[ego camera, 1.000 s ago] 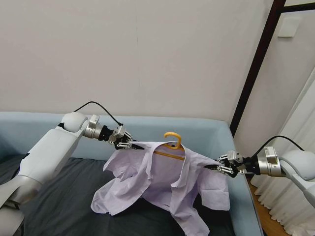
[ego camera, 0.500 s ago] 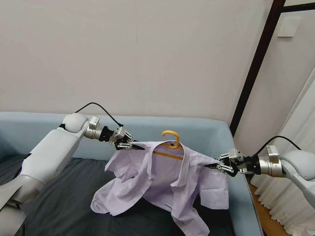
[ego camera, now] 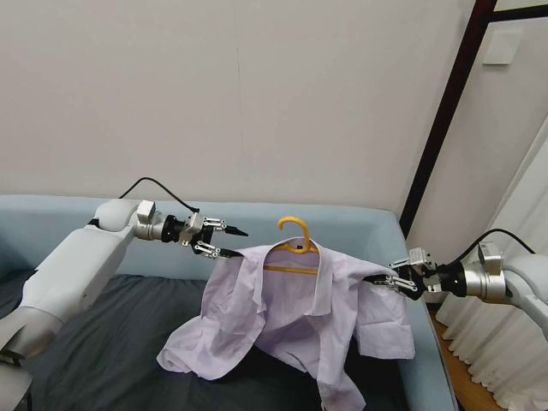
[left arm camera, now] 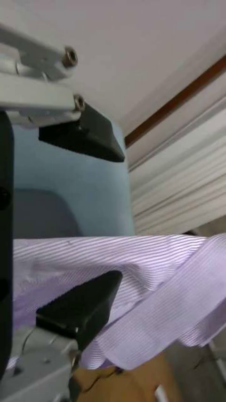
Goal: Pick up the clothes from the sofa and hang them on the clothes hanger.
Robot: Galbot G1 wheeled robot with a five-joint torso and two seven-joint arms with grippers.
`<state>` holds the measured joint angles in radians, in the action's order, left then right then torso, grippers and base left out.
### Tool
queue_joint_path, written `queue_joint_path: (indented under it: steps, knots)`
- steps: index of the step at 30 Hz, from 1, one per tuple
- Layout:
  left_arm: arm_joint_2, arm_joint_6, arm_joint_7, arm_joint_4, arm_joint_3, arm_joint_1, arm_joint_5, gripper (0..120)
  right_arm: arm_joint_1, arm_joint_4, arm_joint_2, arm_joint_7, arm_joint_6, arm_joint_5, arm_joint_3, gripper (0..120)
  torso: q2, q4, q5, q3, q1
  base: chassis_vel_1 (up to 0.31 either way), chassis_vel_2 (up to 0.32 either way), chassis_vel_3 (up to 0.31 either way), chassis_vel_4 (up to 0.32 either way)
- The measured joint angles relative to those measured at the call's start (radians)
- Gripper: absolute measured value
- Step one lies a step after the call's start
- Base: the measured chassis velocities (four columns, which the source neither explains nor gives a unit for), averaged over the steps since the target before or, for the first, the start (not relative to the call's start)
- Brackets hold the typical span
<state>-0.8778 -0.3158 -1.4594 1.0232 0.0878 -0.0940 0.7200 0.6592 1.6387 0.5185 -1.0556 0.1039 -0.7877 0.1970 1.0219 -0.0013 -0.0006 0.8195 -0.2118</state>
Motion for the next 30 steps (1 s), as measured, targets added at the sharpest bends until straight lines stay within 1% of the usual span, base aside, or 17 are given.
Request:
queue_joint_path:
  steps: [2,4,5,6,9,10,12,13,15,16,18,20,22,24,27,28,30]
  knots:
    - [0.024,0.001,0.063,0.035,-0.037,-0.045,0.103,86,0.008,0.010,-0.010,0.039,0.000,-0.050,0.014,0,0.000,0.0000,-0.0001,0.000,0.000,0.000,0.000,0.000,0.000]
    - [0.027,0.002,0.071,0.041,-0.042,-0.052,0.117,88,0.008,0.011,-0.011,0.044,0.000,-0.054,0.015,0,0.000,0.0000,0.0000,0.000,0.000,0.000,0.000,0.000,0.000]
    - [0.042,0.005,0.112,0.074,-0.072,-0.094,0.183,94,0.009,0.022,-0.017,0.076,0.000,-0.083,0.027,0,0.000,0.0002,0.0000,0.000,0.000,0.000,0.000,0.000,0.000]
    - [0.052,0.002,0.154,0.102,-0.096,-0.136,0.223,98,0.005,0.032,-0.023,0.099,0.002,-0.097,0.033,0,0.000,0.0002,0.0003,0.000,0.000,0.000,0.000,0.000,0.000]
    - [0.063,-0.019,0.255,0.173,-0.150,-0.242,0.287,100,-0.014,0.057,-0.044,0.152,0.015,-0.108,0.037,0,0.000,0.0002,0.0000,0.000,0.000,0.000,0.000,0.000,0.000]
    - [0.063,-0.019,0.255,0.173,-0.150,-0.242,0.287,100,-0.014,0.057,-0.044,0.152,0.015,-0.108,0.037,0,0.000,0.0002,0.0000,0.000,0.000,0.000,0.000,0.000,0.000]
    - [0.064,-0.042,0.378,0.275,-0.190,-0.385,0.325,100,-0.038,0.090,-0.074,0.220,0.036,-0.130,0.037,0,0.000,0.0003,-0.0004,0.000,0.000,0.000,0.000,0.000,0.000]
    - [0.060,-0.049,0.409,0.304,-0.203,-0.426,0.328,100,-0.047,0.103,-0.084,0.245,0.046,-0.140,0.036,0,0.000,0.0003,-0.0005,0.000,0.000,0.000,0.000,0.000,0.000]
    - [0.045,-0.063,0.457,0.358,-0.233,-0.498,0.327,100,-0.060,0.127,-0.104,0.286,0.063,-0.155,0.034,0,0.000,0.0002,-0.0001,0.000,0.000,0.000,0.000,0.000,0.000]
    - [0.045,-0.063,0.457,0.358,-0.233,-0.498,0.327,100,-0.060,0.127,-0.104,0.286,0.063,-0.155,0.034,0,0.000,0.0002,-0.0001,0.000,0.000,0.000,0.000,0.000,0.000]
    - [0.007,-0.078,0.506,0.425,-0.279,-0.596,0.302,100,-0.082,0.165,-0.139,0.349,0.099,-0.168,0.032,0,0.000,0.0001,0.0000,0.000,0.000,0.000,0.000,0.000,0.000]
    - [-0.007,-0.081,0.516,0.441,-0.288,-0.619,0.294,100,-0.089,0.173,-0.148,0.365,0.108,-0.172,0.032,0,0.000,0.0001,-0.0002,0.000,0.000,0.000,0.000,0.000,0.000]
    - [-0.054,-0.082,0.546,0.470,-0.299,-0.668,0.263,100,-0.117,0.195,-0.171,0.398,0.134,-0.191,0.031,0,0.000,0.0001,0.0002,0.000,0.000,0.000,0.000,0.000,0.000]
    - [-0.070,-0.082,0.553,0.474,-0.299,-0.677,0.254,100,-0.130,0.200,-0.174,0.405,0.140,-0.193,0.031,0,0.000,0.0000,0.0001,0.000,0.000,0.000,0.000,0.000,0.000]
    - [-0.132,-0.077,0.576,0.474,-0.272,-0.688,0.223,100,-0.188,0.213,-0.182,0.431,0.167,-0.205,0.023,0,0.000,0.0000,0.0003,0.000,0.000,0.000,0.000,0.000,0.000]
    - [-0.132,-0.077,0.576,0.474,-0.272,-0.688,0.223,100,-0.188,0.213,-0.182,0.431,0.167,-0.205,0.023,0,0.000,0.0000,0.0003,0.000,0.000,0.000,0.000,0.000,0.000]
    - [-0.189,-0.066,0.581,0.456,-0.234,-0.670,0.202,100,-0.231,0.225,-0.187,0.448,0.184,-0.223,0.019,0,0.000,0.0002,0.0001,0.000,0.000,0.000,0.000,0.000,0.000]
